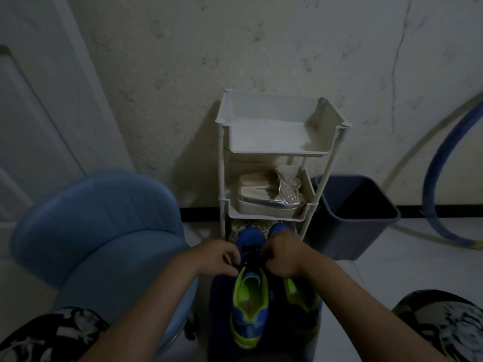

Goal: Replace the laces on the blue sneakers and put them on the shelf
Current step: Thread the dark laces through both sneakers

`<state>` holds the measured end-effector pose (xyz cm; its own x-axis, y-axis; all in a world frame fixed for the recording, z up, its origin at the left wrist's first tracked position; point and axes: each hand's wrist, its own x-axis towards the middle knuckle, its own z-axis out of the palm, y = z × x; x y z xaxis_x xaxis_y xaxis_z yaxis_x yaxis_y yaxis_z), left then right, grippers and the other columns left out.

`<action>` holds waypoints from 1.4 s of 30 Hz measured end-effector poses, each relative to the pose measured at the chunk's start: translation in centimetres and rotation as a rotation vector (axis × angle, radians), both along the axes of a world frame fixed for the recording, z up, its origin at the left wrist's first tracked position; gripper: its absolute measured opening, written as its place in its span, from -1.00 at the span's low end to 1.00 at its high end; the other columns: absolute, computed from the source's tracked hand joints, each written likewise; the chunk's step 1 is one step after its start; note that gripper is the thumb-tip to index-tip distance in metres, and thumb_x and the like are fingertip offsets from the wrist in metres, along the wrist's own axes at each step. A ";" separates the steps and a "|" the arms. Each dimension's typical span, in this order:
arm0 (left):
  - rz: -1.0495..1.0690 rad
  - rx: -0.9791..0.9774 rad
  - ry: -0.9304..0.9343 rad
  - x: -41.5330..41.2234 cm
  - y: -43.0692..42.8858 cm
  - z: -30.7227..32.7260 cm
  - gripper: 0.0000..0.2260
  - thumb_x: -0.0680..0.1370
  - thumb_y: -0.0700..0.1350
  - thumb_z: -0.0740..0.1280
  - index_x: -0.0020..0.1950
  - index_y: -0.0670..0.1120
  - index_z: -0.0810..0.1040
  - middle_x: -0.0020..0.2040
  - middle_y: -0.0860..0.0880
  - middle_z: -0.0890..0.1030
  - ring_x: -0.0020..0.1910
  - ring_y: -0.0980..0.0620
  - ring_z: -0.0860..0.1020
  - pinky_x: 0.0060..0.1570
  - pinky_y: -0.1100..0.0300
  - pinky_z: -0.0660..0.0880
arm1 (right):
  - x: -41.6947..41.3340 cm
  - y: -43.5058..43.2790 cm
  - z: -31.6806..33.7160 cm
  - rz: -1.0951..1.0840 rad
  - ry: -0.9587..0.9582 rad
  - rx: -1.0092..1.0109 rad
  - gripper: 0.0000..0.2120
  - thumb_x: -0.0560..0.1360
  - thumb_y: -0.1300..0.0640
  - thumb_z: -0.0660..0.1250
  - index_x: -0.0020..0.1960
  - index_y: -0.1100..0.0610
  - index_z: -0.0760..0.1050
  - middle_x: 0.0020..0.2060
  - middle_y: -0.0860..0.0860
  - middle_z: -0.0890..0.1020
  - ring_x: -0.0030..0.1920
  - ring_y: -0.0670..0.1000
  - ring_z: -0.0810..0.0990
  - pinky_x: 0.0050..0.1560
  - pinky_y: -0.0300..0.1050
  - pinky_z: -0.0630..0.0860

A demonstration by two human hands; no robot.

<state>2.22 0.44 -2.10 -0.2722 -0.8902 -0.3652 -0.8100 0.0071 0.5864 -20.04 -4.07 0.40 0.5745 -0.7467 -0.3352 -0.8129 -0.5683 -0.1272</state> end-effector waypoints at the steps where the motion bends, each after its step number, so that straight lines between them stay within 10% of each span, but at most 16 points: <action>1: -0.027 -0.026 -0.070 -0.1 -0.1 -0.1 -0.84 0.47 -0.01 0.48 0.03 0.06 0.65 -0.08 0.14 0.63 -0.09 0.17 0.58 0.01 0.16 0.54 | 0.2 0.2 -0.3 0.017 0.003 0.034 -0.68 0.37 -0.03 0.26 0.08 -0.06 0.62 0.06 0.03 0.62 0.17 0.13 0.53 0.30 0.07 0.35; 9: 0.000 -0.149 -0.221 0.6 -0.5 0.7 -0.76 0.54 0.06 0.31 -0.17 -0.03 0.70 -0.09 0.02 0.65 0.02 0.04 0.55 0.14 0.09 0.44 | -0.2 -0.9 0.0 -0.085 -0.227 0.132 -0.77 0.57 0.14 0.25 0.12 0.02 0.65 0.09 0.02 0.67 0.13 0.01 0.60 0.11 -0.23 0.41; 16: 0.125 -0.288 -0.383 0.9 -0.8 2.9 -0.67 0.58 0.19 0.21 -0.28 0.06 0.56 -0.22 0.16 0.55 0.17 0.14 0.41 0.49 -0.13 -0.30 | 0.1 -0.5 0.3 -0.111 -0.315 0.076 -0.77 0.50 0.05 0.29 0.10 -0.06 0.65 0.01 -0.02 0.69 0.05 -0.01 0.63 0.11 -0.17 0.52; 19: 0.209 -0.296 0.009 -1.0 -0.8 3.7 -0.73 0.57 0.16 0.28 -0.28 0.11 0.56 -0.28 0.14 0.62 0.10 0.16 0.53 0.48 -0.11 0.16 | 1.3 0.1 0.7 -0.126 -0.513 0.185 -0.86 0.49 -0.06 0.42 0.04 -0.10 0.66 -0.13 -0.15 0.67 -0.09 -0.19 0.60 0.03 -0.23 0.50; 22: 0.266 -0.249 0.226 -2.7 -0.6 3.6 -0.80 0.57 0.10 0.32 -0.22 0.09 0.58 -0.30 0.07 0.64 -0.21 0.12 0.62 0.00 -0.05 0.58 | 1.9 0.3 0.4 -0.229 -0.707 0.287 -0.88 0.50 0.02 0.45 -0.20 0.00 0.67 -0.35 -0.11 0.63 -0.29 -0.20 0.56 -0.16 -0.22 0.48; 30: 0.227 -0.035 0.228 -3.0 -0.9 0.8 -0.74 0.58 -0.01 0.36 -0.31 0.01 0.59 -0.36 0.06 0.57 -0.34 0.09 0.58 -0.29 0.21 0.54 | 1.4 -0.4 -0.4 -0.626 -0.911 0.368 -0.87 0.48 0.15 0.45 -0.15 0.21 0.70 -0.18 0.17 0.71 -0.22 -0.03 0.62 -0.01 -0.01 0.59; 34: 0.251 -0.102 0.242 -5.1 -0.7 -1.5 -0.56 0.56 -0.11 0.39 -0.49 -0.03 0.35 -0.53 0.06 0.31 -0.53 0.18 0.28 -0.44 0.22 0.23 | 1.3 -0.6 -0.1 -0.556 -0.879 0.344 -0.86 0.48 0.16 0.45 -0.14 0.25 0.70 -0.24 0.19 0.69 -0.28 -0.08 0.58 -0.08 -0.03 0.58; 39: 0.473 -0.030 0.370 -5.3 -1.2 -2.7 -0.59 0.59 -0.11 0.35 -0.45 -0.08 0.37 -0.51 -0.03 0.35 -0.56 0.09 0.30 -0.53 0.27 0.25 | -0.6 -1.6 2.4 -0.185 -0.289 0.224 -0.76 0.47 0.14 0.34 0.11 -0.01 0.65 0.01 -0.06 0.65 0.02 -0.08 0.59 0.04 -0.20 0.50; 42: 0.334 -0.150 0.228 -5.6 -1.3 -2.9 -0.65 0.56 -0.07 0.37 -0.42 -0.08 0.48 -0.47 0.00 0.44 -0.47 0.12 0.41 -0.40 0.18 0.27 | -0.6 -1.2 3.9 -0.148 -0.442 0.337 -0.71 0.47 0.33 0.26 0.08 0.03 0.58 -0.08 -0.06 0.63 -0.03 -0.05 0.61 0.01 -0.14 0.54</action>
